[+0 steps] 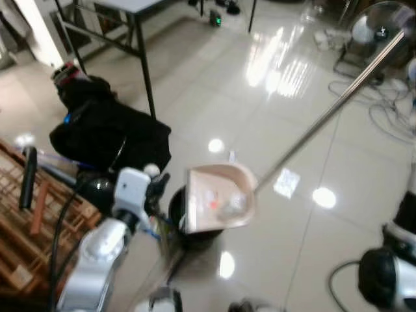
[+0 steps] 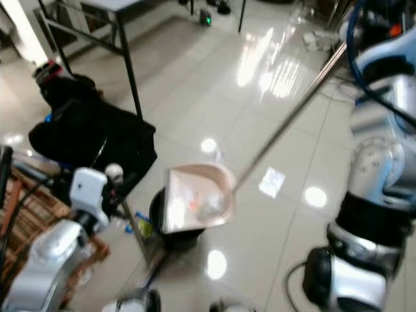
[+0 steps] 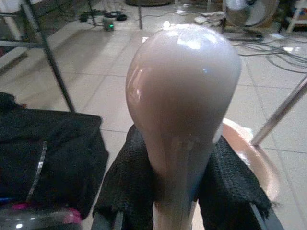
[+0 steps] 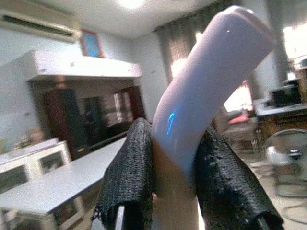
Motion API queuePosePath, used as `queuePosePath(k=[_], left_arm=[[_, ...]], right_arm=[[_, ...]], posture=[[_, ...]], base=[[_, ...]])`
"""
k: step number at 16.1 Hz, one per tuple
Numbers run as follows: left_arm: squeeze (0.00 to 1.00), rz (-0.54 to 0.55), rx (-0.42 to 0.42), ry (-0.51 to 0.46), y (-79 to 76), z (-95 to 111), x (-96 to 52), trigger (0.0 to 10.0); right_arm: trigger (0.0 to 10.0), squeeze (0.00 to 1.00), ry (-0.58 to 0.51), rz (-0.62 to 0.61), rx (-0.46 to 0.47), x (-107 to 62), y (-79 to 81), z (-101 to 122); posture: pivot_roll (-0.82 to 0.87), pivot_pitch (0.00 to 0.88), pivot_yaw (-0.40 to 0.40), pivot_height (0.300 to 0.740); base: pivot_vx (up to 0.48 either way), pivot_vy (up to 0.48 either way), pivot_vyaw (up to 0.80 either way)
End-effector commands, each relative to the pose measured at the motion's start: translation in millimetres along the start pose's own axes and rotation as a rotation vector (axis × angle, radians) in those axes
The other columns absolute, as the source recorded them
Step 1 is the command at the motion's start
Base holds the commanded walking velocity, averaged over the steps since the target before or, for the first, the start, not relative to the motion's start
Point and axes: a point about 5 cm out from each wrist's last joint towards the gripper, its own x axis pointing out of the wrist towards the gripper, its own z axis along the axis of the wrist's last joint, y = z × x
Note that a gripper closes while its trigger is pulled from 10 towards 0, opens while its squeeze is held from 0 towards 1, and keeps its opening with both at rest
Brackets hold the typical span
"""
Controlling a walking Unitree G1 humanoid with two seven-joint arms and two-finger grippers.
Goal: Sweep floor
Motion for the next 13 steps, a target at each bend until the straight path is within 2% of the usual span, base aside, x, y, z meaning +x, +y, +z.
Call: queuePosePath(k=[1, 13], left_arm=[[0.00, 0.001, 0.011, -0.010, -1.0, 2.3, 0.0, 10.0], [0.00, -0.003, 0.027, -0.002, 1.6, 0.8, 0.5, 10.0]], right_arm=[[10.0, 0.00, -0.065, -0.009, 0.006, 0.0, -3.0, 14.8], [10.0, 0.00, -0.072, -0.028, 0.009, -0.7, -5.7, 11.8]], posture=[[-0.10, 0.136, -0.032, 0.740], [-0.08, 0.140, -0.020, 0.740]], base=[[0.000, 0.000, 0.00], [0.000, 0.000, 0.00]])
